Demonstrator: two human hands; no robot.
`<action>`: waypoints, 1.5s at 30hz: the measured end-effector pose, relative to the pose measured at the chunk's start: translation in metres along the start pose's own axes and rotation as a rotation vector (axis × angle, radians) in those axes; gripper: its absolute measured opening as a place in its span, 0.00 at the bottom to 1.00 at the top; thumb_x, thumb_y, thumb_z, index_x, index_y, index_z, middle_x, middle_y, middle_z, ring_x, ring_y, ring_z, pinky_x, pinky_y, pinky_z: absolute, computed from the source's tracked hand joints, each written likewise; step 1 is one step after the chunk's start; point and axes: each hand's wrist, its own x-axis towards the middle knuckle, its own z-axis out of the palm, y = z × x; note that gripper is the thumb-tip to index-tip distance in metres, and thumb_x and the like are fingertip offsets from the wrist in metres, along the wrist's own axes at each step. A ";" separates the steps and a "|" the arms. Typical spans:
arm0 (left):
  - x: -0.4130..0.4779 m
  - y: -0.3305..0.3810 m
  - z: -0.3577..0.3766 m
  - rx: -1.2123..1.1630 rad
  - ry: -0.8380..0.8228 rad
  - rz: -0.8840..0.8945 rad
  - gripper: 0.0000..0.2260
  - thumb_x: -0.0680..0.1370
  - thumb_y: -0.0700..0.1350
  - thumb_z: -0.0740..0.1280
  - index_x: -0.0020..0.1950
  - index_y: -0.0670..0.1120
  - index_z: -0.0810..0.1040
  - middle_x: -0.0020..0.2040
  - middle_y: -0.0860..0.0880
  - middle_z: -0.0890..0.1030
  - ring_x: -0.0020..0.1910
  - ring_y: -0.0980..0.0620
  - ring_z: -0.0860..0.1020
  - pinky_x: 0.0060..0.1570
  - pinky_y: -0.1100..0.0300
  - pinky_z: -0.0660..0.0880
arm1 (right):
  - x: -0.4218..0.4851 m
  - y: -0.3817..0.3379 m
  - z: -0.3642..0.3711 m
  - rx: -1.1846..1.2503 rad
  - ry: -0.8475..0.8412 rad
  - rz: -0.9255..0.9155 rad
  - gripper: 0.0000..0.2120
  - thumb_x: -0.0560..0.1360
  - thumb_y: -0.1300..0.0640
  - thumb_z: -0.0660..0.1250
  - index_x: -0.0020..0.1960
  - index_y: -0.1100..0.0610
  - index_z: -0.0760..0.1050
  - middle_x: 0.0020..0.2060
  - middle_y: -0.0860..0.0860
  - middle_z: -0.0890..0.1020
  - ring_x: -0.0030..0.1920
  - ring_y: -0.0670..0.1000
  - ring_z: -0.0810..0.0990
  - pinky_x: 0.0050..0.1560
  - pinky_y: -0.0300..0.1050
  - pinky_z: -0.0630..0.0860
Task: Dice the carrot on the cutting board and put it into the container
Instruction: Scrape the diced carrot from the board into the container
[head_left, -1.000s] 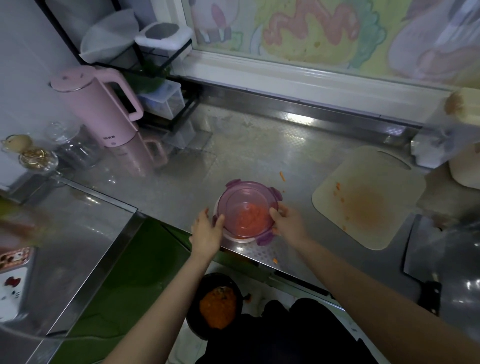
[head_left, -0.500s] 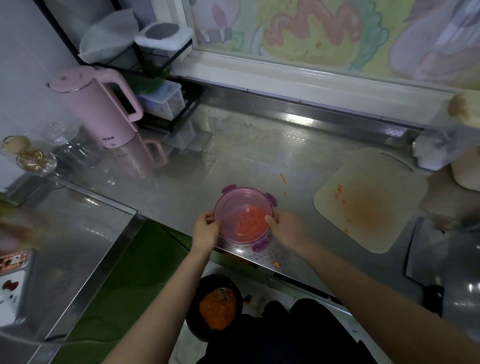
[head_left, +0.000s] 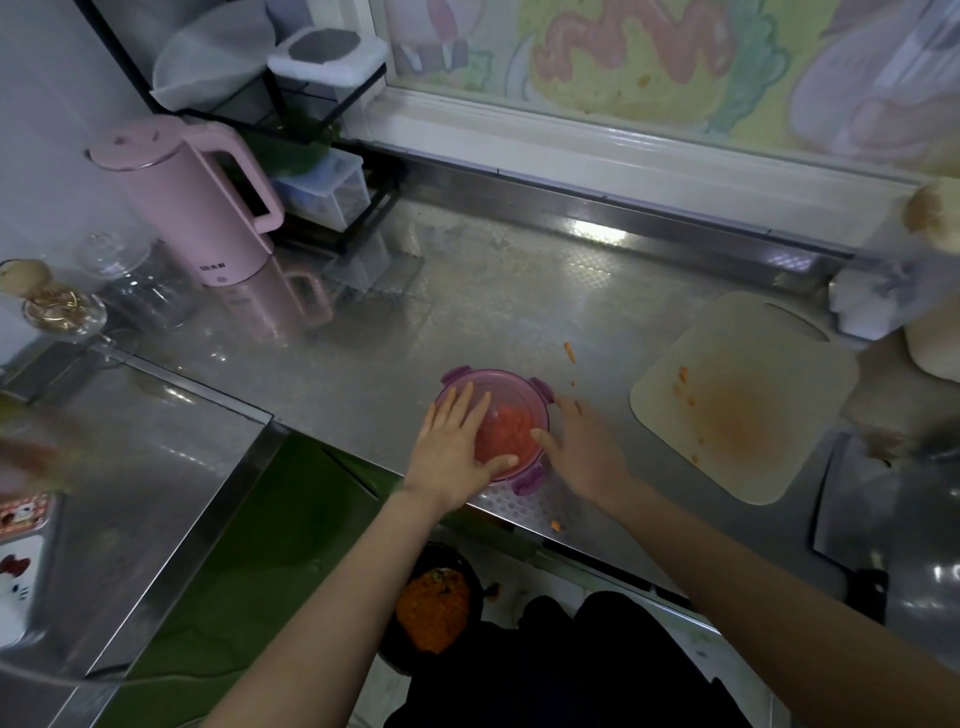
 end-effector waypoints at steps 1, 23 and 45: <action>0.001 0.000 0.000 -0.009 0.005 -0.001 0.38 0.74 0.65 0.61 0.77 0.51 0.48 0.78 0.50 0.46 0.76 0.51 0.43 0.73 0.55 0.39 | 0.001 0.000 -0.002 0.003 -0.007 -0.016 0.27 0.79 0.50 0.60 0.73 0.59 0.59 0.70 0.56 0.67 0.70 0.55 0.65 0.69 0.49 0.63; 0.004 0.000 0.007 -0.075 0.061 -0.001 0.39 0.72 0.64 0.64 0.76 0.52 0.50 0.78 0.51 0.47 0.76 0.51 0.43 0.72 0.56 0.36 | 0.044 -0.007 -0.014 0.183 -0.143 0.090 0.12 0.77 0.60 0.62 0.57 0.64 0.78 0.54 0.61 0.81 0.56 0.57 0.78 0.44 0.38 0.63; 0.019 -0.013 -0.021 -0.361 0.186 -0.091 0.35 0.69 0.53 0.74 0.72 0.52 0.63 0.72 0.49 0.62 0.71 0.48 0.59 0.68 0.52 0.56 | 0.021 -0.005 -0.004 -0.239 -0.160 -0.118 0.39 0.75 0.39 0.61 0.76 0.60 0.52 0.72 0.59 0.64 0.70 0.59 0.64 0.70 0.52 0.62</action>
